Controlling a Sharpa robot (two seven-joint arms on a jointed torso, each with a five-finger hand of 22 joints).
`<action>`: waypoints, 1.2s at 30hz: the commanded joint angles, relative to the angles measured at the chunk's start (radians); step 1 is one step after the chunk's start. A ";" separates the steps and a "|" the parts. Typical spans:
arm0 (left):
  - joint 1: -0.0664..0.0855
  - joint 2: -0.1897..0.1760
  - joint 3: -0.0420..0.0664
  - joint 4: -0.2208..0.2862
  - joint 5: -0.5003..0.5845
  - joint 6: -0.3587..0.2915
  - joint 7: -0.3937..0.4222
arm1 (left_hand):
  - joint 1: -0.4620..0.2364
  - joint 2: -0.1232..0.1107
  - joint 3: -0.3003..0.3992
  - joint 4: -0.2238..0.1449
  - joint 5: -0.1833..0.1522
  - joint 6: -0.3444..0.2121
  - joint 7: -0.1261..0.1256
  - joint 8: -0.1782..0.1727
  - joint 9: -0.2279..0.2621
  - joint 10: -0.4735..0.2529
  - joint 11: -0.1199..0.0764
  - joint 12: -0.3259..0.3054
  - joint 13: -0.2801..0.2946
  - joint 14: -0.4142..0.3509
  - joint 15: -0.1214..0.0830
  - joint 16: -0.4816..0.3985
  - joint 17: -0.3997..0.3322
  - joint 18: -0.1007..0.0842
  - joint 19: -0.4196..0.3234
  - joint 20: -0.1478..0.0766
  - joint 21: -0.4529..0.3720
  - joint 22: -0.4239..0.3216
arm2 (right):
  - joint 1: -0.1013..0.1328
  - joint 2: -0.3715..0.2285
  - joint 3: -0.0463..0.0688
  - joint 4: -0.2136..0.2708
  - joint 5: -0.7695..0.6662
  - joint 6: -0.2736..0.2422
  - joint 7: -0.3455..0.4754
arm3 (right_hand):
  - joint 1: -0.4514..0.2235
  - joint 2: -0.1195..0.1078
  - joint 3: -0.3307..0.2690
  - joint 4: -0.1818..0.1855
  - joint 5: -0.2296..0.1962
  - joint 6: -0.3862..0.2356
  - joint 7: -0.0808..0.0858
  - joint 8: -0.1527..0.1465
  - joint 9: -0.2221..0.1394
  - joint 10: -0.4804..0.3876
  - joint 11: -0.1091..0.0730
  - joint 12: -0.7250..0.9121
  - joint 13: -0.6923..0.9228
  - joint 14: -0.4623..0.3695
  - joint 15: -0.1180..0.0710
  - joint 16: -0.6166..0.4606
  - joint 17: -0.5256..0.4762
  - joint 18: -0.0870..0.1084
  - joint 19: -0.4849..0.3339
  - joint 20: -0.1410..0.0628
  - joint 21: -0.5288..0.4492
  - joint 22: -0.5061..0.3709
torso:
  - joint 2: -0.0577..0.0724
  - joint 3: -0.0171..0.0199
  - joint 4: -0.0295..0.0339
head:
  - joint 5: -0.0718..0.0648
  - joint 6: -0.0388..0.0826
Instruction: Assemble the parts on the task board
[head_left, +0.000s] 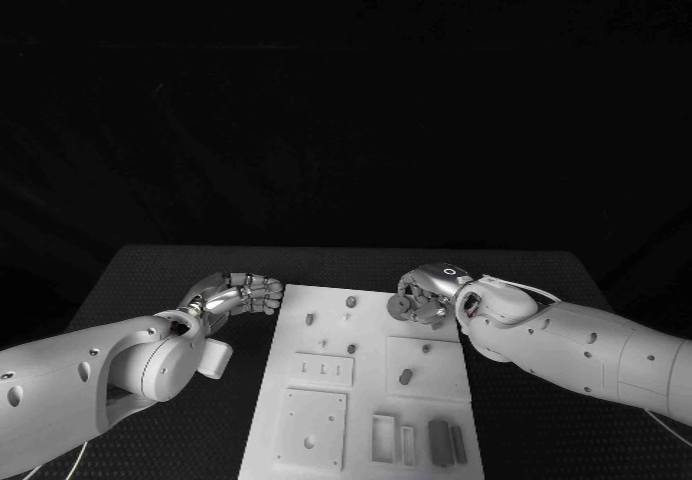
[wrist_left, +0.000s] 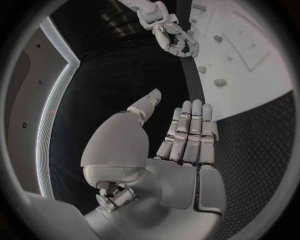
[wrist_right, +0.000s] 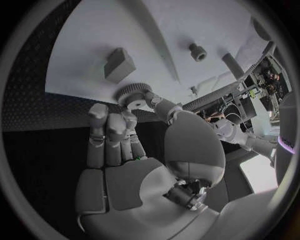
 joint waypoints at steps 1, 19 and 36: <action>0.001 0.001 0.001 0.003 -0.007 0.011 0.005 | -0.008 0.001 0.000 -0.006 -0.004 -0.002 0.002 -0.006 -0.001 -0.005 0.004 -0.007 -0.001 0.002 0.003 -0.004 0.001 0.013 0.006 0.004 -0.005 0.018 | -0.011 0.004 -0.007 0.000 -0.037 0.041 -0.015 | -0.011 0.004 -0.002 0.006 0.003 0.137 -0.020 -0.003 0.002 -0.022 -0.019 0.006 -0.003 0.002 -0.006 -0.007 0.002 0.038 -0.005 0.002 0.005 0.014 | 0.000 0.0002 -0.0002 | -0.001 0.001; 0.001 0.000 0.001 0.005 -0.007 0.010 0.003 | -0.010 0.001 0.002 -0.008 -0.003 -0.002 0.002 -0.006 -0.001 -0.005 0.004 -0.007 -0.001 0.002 0.004 -0.005 0.002 0.013 0.006 0.004 -0.005 0.018 | -0.015 0.003 -0.009 0.004 -0.088 0.047 -0.028 | 0.078 0.095 0.107 -0.029 -0.005 0.184 -0.038 0.019 0.019 -0.007 -0.035 0.012 -0.017 0.010 -0.019 -0.009 0.010 0.038 -0.005 0.002 0.013 0.015 | 0.000 0.0005 -0.0004 | -0.002 -0.002; 0.001 -0.001 0.001 0.007 -0.008 0.004 0.003 | -0.011 0.001 0.003 -0.009 -0.003 -0.002 0.002 -0.006 -0.001 -0.005 0.004 -0.008 0.000 0.001 0.004 -0.006 0.002 0.013 0.006 0.004 -0.005 0.018 | -0.015 -0.017 -0.008 0.057 -0.144 -0.052 -0.091 | 0.058 0.126 0.106 -0.062 -0.005 0.193 -0.041 0.027 0.030 0.004 -0.038 0.018 -0.022 0.016 -0.022 -0.010 0.014 0.038 -0.002 0.006 0.020 0.014 | -0.001 -0.0004 0.0005 | -0.001 0.005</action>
